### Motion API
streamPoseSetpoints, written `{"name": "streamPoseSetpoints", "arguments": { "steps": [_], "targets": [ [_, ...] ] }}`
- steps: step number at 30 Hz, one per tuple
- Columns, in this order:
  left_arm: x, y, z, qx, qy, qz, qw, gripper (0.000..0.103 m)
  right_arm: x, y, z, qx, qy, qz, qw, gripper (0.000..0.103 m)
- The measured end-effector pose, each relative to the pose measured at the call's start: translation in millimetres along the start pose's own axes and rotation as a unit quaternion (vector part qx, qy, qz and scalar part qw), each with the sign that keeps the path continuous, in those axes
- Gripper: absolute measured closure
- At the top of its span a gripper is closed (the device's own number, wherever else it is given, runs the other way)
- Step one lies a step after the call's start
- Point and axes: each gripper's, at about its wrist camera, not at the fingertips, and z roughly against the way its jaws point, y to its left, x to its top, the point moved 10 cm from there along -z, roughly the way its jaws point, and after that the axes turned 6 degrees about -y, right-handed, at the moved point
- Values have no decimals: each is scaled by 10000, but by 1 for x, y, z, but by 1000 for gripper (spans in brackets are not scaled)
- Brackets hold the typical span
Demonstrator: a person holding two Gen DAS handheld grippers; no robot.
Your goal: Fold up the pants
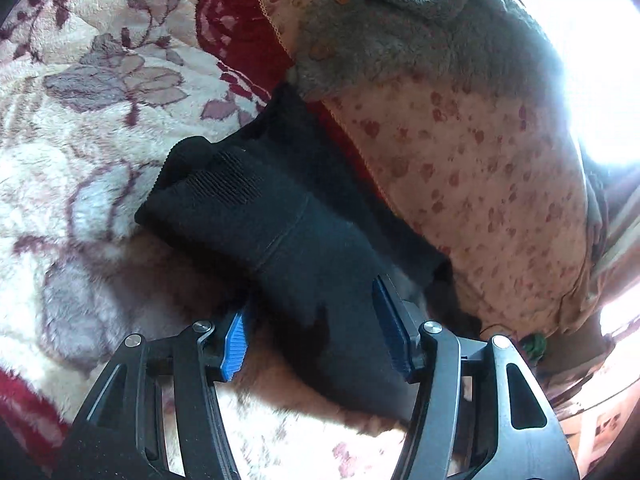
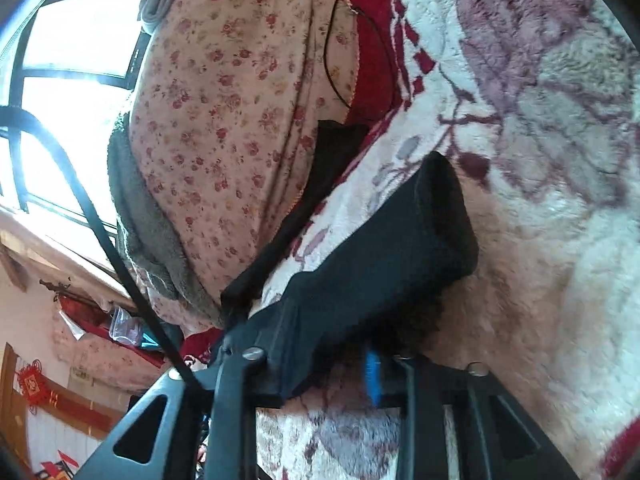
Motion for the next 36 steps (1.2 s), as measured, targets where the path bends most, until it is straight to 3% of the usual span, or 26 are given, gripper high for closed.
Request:
{"name": "streamPoseSetpoints", "arguments": {
  "steps": [1,2,10,16,19,21,26,28,29,30,36],
  "targets": [
    [0,4,-2,239,33,-97,9997,87,1,0,-1,59,-27,-35,10000,87],
    [-1,6,-3,423,95,-197,9989,92,1,0,0,120,-42,-87,9999,89],
    [2,-6,39,247,-41,-455,9987,94,11,18,35,475,-185,21,9987,96],
    [3,12,66,383,14,-429,9983,94,10,15,55,346,-122,35,9993,96],
    [-1,30,68,517,99,-234,9983,94,5,4,53,133,-80,-216,9996,78],
    [-5,37,68,499,176,-139,9985,94,4,3,49,144,-51,-368,9992,54],
    [-8,33,70,641,110,-326,9973,94,-3,-3,26,-291,328,-206,9988,53],
    [-7,33,68,686,104,-340,9970,94,-8,-8,12,-297,460,-196,9983,62],
    [-7,34,67,711,116,-322,9969,94,-8,-9,9,-239,436,-164,9986,82],
    [-7,35,67,716,139,-286,9969,94,-8,-8,6,-157,412,-111,9990,93],
    [3,28,88,574,45,-401,9975,94,3,22,33,297,180,343,9988,98]
  ]
}}
